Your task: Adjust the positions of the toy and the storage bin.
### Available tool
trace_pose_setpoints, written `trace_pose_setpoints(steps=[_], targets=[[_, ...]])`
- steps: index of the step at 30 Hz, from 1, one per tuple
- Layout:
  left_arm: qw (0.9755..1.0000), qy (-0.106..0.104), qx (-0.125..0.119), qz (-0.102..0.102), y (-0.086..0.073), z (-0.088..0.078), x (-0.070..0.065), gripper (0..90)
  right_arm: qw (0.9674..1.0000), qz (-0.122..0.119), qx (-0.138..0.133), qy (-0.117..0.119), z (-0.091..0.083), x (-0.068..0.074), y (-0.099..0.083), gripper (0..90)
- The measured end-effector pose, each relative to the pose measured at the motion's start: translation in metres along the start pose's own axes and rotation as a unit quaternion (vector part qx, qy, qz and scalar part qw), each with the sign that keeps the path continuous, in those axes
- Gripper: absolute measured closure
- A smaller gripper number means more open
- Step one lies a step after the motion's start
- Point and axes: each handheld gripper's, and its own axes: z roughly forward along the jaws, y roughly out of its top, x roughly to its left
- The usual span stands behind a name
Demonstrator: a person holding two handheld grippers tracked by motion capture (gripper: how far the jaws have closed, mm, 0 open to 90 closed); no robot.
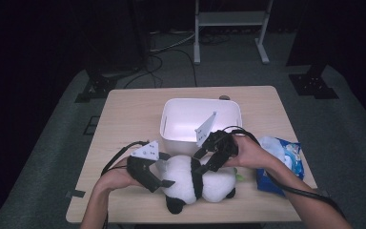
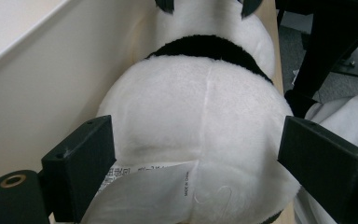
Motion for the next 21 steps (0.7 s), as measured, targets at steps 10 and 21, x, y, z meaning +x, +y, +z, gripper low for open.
trace_pose_setpoints(steps=[10, 21], targets=[[0.9999, 0.012, -0.006, -0.010, -0.004, -0.009, 0.004, 9.6, 0.9999, 0.004, 0.008, 0.004, 0.021, 0.002, -0.006, 35.0], [0.9994, 0.026, -0.002, -0.020, -0.010, -0.015, 0.009, 9.5, 0.9999, 0.009, 0.010, -0.004, 0.030, 0.003, -0.012, 26.6]])
